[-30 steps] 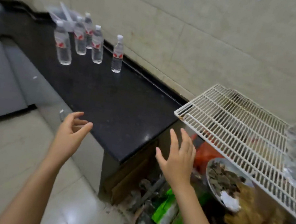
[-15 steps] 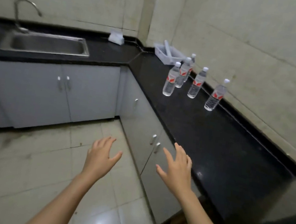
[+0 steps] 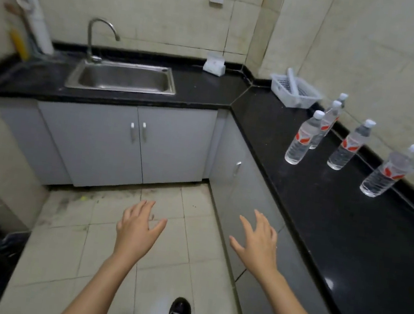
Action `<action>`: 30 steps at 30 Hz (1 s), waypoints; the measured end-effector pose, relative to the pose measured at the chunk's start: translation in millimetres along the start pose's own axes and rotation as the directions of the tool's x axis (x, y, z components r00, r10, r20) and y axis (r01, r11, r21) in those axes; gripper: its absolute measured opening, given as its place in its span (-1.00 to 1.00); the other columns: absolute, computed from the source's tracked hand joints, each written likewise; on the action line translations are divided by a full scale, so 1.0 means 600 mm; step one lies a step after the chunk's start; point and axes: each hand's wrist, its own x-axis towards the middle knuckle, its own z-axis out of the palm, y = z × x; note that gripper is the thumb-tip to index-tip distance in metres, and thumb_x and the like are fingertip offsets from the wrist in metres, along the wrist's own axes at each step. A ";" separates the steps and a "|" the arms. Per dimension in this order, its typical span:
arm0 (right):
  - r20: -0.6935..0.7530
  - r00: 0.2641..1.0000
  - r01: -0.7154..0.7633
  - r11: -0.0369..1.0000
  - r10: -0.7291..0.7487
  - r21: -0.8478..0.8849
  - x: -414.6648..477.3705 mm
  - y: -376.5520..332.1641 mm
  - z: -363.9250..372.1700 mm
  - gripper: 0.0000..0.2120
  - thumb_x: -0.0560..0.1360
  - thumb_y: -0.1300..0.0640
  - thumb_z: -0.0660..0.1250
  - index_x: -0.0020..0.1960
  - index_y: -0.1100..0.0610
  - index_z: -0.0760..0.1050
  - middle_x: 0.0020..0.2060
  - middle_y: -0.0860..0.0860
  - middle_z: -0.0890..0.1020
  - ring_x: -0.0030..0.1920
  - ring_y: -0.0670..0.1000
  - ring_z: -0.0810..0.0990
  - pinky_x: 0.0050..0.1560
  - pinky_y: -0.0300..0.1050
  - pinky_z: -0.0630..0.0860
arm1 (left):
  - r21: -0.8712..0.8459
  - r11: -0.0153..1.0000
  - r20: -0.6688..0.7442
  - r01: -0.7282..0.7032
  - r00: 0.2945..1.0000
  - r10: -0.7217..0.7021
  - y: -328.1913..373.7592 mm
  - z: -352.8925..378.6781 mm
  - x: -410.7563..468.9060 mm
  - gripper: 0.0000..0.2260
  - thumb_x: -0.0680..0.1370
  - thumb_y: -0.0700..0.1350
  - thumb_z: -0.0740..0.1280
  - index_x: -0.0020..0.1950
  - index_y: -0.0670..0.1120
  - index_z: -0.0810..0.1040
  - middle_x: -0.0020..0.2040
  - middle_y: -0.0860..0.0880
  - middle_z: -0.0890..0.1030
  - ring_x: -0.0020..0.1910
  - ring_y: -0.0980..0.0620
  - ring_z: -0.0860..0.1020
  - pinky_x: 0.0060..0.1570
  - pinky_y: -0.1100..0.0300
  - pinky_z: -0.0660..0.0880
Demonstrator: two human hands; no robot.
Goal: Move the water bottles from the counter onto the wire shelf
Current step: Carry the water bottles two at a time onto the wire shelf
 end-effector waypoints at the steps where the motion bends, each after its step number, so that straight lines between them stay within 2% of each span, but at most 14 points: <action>1: -0.010 1.000 0.004 1.000 -0.003 0.012 0.037 -0.001 0.005 -0.50 0.14 -0.11 0.43 0.00 0.11 0.60 0.07 0.31 0.60 0.05 0.28 0.62 -0.08 0.21 0.54 | -0.006 1.000 -0.025 0.013 1.000 -0.013 0.004 -0.007 0.032 -0.50 0.53 0.07 0.23 0.43 -0.03 0.25 0.48 -0.04 0.26 0.45 -0.09 0.17 0.37 -0.01 0.13; 3: -0.044 0.999 0.002 0.999 0.000 0.043 0.113 -0.003 0.012 -0.51 0.17 -0.10 0.42 0.01 0.13 0.60 0.07 0.33 0.59 0.05 0.30 0.61 -0.07 0.23 0.54 | -0.019 1.000 -0.058 0.025 0.998 -0.026 0.019 -0.021 0.102 -0.51 0.52 0.06 0.23 0.42 -0.04 0.26 0.48 -0.05 0.26 0.46 -0.09 0.15 0.38 -0.02 0.12; 7: -0.096 0.994 -0.041 0.984 0.058 0.171 0.246 -0.003 0.024 -0.48 0.20 0.01 0.56 0.09 0.19 0.57 0.14 0.37 0.54 0.14 0.36 0.54 0.00 0.30 0.49 | -0.020 1.000 -0.092 0.000 0.996 -0.002 0.064 -0.044 0.234 -0.51 0.53 0.05 0.23 0.42 -0.06 0.26 0.48 -0.06 0.27 0.46 -0.08 0.15 0.39 -0.01 0.12; 11: -0.093 0.993 -0.049 0.974 0.071 0.221 0.347 0.007 0.033 -0.51 0.26 -0.06 0.38 0.11 0.17 0.55 0.18 0.34 0.52 0.18 0.34 0.52 0.02 0.29 0.48 | -0.051 0.998 -0.105 -0.024 0.994 0.018 0.104 -0.051 0.326 -0.52 0.54 0.04 0.22 0.43 -0.06 0.25 0.48 -0.05 0.26 0.47 -0.06 0.15 0.40 -0.02 0.12; 14: -0.064 0.994 -0.072 0.964 0.091 0.255 0.398 0.013 0.042 -0.51 0.29 -0.03 0.41 0.15 0.18 0.53 0.22 0.34 0.49 0.22 0.34 0.48 0.06 0.32 0.45 | -0.082 0.997 -0.092 -0.009 0.996 0.001 0.113 -0.040 0.381 -0.52 0.54 0.04 0.22 0.43 -0.06 0.26 0.47 -0.05 0.28 0.46 -0.05 0.16 0.40 -0.05 0.13; 19: -0.019 0.989 -0.138 0.961 0.147 0.238 0.475 0.033 0.068 -0.51 0.27 -0.04 0.37 0.13 0.17 0.55 0.18 0.35 0.51 0.19 0.36 0.50 0.01 0.32 0.47 | -0.136 0.990 -0.050 -0.022 0.999 0.015 0.127 -0.006 0.487 -0.53 0.54 0.03 0.23 0.41 -0.06 0.28 0.45 -0.05 0.31 0.45 -0.06 0.19 0.39 -0.05 0.17; 21: -0.040 0.982 -0.167 0.955 0.182 0.245 0.510 0.042 0.080 -0.52 0.30 -0.03 0.37 0.16 0.18 0.53 0.22 0.35 0.48 0.23 0.37 0.46 0.06 0.31 0.45 | -0.146 0.988 -0.025 -0.041 0.999 0.038 0.135 0.006 0.538 -0.53 0.54 0.04 0.23 0.41 -0.06 0.28 0.45 -0.06 0.31 0.45 -0.06 0.19 0.40 -0.05 0.16; 25: -0.041 0.957 -0.263 0.917 0.288 0.299 0.603 0.056 0.084 -0.48 0.42 0.03 0.39 0.33 0.16 0.39 0.41 0.26 0.28 0.43 0.26 0.21 0.33 0.20 0.24 | -0.204 0.976 0.002 -0.075 0.997 0.077 0.162 0.025 0.672 -0.54 0.54 0.02 0.23 0.40 -0.08 0.29 0.44 -0.07 0.33 0.44 -0.08 0.20 0.40 -0.04 0.16; 30: -0.027 0.895 -0.420 0.862 0.445 0.282 0.710 0.067 0.086 -0.47 0.46 0.01 0.34 0.37 0.13 0.33 0.44 0.22 0.22 0.46 0.21 0.14 0.37 0.13 0.19 | -0.212 0.961 0.089 -0.177 0.976 0.200 0.223 0.041 0.841 -0.54 0.54 0.02 0.24 0.40 -0.09 0.30 0.44 -0.08 0.33 0.43 -0.10 0.22 0.39 -0.01 0.15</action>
